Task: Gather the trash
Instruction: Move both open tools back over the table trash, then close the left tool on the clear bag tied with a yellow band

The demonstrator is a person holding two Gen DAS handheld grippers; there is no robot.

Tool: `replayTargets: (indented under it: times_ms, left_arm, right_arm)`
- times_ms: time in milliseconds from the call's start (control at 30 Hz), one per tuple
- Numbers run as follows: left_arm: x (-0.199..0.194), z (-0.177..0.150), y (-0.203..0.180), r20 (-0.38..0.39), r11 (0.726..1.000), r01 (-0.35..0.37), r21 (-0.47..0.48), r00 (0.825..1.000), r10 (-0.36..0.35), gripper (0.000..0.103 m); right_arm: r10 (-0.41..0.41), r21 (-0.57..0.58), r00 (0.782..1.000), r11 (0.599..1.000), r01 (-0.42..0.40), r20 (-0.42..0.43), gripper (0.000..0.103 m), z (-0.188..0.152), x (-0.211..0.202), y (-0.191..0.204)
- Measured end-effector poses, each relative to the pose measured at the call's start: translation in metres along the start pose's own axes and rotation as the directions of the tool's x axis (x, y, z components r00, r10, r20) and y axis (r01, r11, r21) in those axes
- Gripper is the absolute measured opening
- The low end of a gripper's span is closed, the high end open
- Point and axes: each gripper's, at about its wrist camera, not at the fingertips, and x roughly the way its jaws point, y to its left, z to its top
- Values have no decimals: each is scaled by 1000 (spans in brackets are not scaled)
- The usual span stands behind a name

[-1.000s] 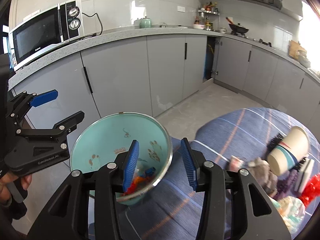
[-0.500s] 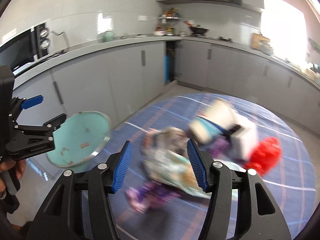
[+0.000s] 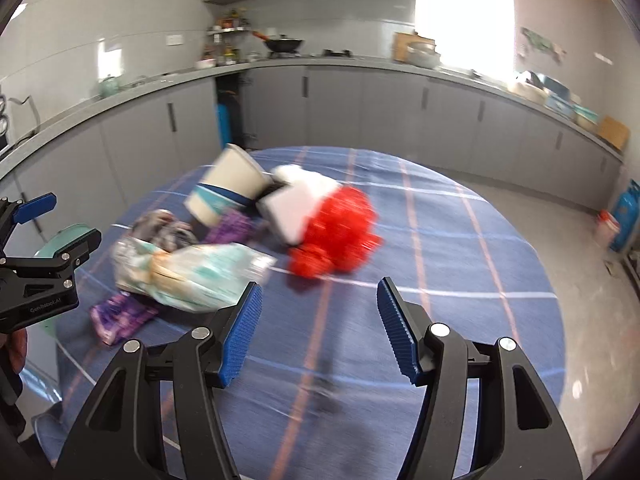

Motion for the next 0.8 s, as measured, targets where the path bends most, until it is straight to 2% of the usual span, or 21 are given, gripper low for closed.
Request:
replayTargets:
  times_ms: [133, 333, 367, 433, 500, 533, 567, 800]
  left_arm:
    - [7, 4, -30, -6, 997, 54, 48, 999, -54, 88]
    - [20, 6, -51, -53, 990, 121, 76, 992, -118, 86]
    - [21, 6, -53, -58, 988, 131, 82, 990, -127, 82]
    - [20, 3, -56, -74, 981, 170, 90, 984, -164, 63]
    - [18, 1, -60, -87, 972, 216, 95, 974, -208, 34]
    - [18, 0, -62, -92, 967, 231, 106, 971, -222, 23]
    - [17, -1, -65, -101, 959, 258, 116, 964, -247, 4]
    - [2, 1, -60, -61, 956, 266, 124, 964, -260, 2]
  right_arm:
    - [-30, 34, 1000, 999, 30, -6, 64, -12, -3, -22]
    - [-31, 59, 999, 998, 31, -6, 66, -17, -4, -33]
    - [-31, 59, 1000, 998, 31, -4, 66, -17, -4, -34]
    - [-30, 61, 1000, 998, 31, -4, 66, -17, -4, -34]
    - [-28, 68, 1000, 997, 29, -7, 66, -18, -3, -35]
    - [-28, 71, 1000, 997, 28, -10, 66, -17, -2, -35]
    - [-29, 71, 1000, 997, 29, -12, 66, -18, -1, -34]
    - [-37, 67, 999, 997, 37, -9, 66, -13, -2, -33]
